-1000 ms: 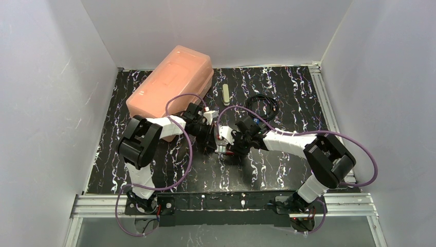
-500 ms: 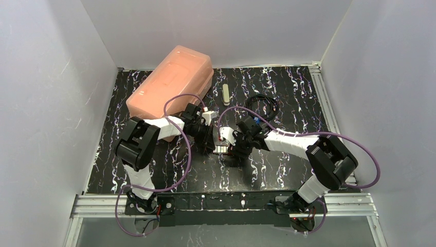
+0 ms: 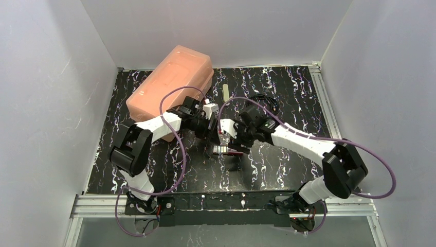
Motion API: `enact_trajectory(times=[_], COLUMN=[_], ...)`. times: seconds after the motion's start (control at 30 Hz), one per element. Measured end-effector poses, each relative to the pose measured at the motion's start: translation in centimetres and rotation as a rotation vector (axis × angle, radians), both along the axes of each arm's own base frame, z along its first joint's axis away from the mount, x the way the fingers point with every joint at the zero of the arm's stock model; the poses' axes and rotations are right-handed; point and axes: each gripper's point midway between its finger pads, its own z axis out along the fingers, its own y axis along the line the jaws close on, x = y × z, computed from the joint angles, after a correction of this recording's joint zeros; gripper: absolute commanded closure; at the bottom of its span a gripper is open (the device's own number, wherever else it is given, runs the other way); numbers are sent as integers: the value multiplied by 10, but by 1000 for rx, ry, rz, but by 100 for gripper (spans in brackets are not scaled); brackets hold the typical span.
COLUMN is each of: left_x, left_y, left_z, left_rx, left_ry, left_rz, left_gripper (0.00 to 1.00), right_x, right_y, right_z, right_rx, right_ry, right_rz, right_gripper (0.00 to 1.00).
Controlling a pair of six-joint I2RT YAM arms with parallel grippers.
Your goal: Load the staples into the stapler
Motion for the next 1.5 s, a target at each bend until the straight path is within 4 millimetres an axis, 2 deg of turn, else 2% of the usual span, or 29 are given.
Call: enact_trajectory(times=[0.13,0.2,0.3,0.47,0.7,0.87,0.97,1.0,1.17,1.27,1.4,1.5], left_x=[4,7,14,24,26,26,28,30,33,33,32,31], left_y=[-4,-4,-2,7,18,21,23,26,29,29,29,30], left_z=[28,41,57,72,90,103,105,105,105,105,105,105], left_rx=[-56,-82,-111,-145,-169,-187,-189,-188,-187,-187,-185,-183], left_ry=[-58,-85,-119,-138,-172,-206,-212,-213,-216,-219,-222,-223], left_rz=[-28,-31,-25,3,21,23,29,38,47,45,42,39], left_gripper=[18,15,11,8,8,8,8,8,9,9,10,10], right_x=[21,34,48,66,69,73,73,72,74,77,76,75], right_y=[0,-8,-23,-41,-45,-49,-52,-52,-48,-45,-49,-51], right_z=[35,44,47,36,13,0,-9,-16,-19,-21,-24,-21], right_rx=[37,24,-20,-137,-253,-318,-363,-391,-398,-393,-393,-385], right_ry=[-85,-114,-127,-101,-32,-12,-4,-2,-18,-38,-39,-43], right_rz=[38,54,79,178,347,418,449,472,483,471,416,355], right_gripper=[18,17,16,15,12,15,20,26,52,64,69,69])
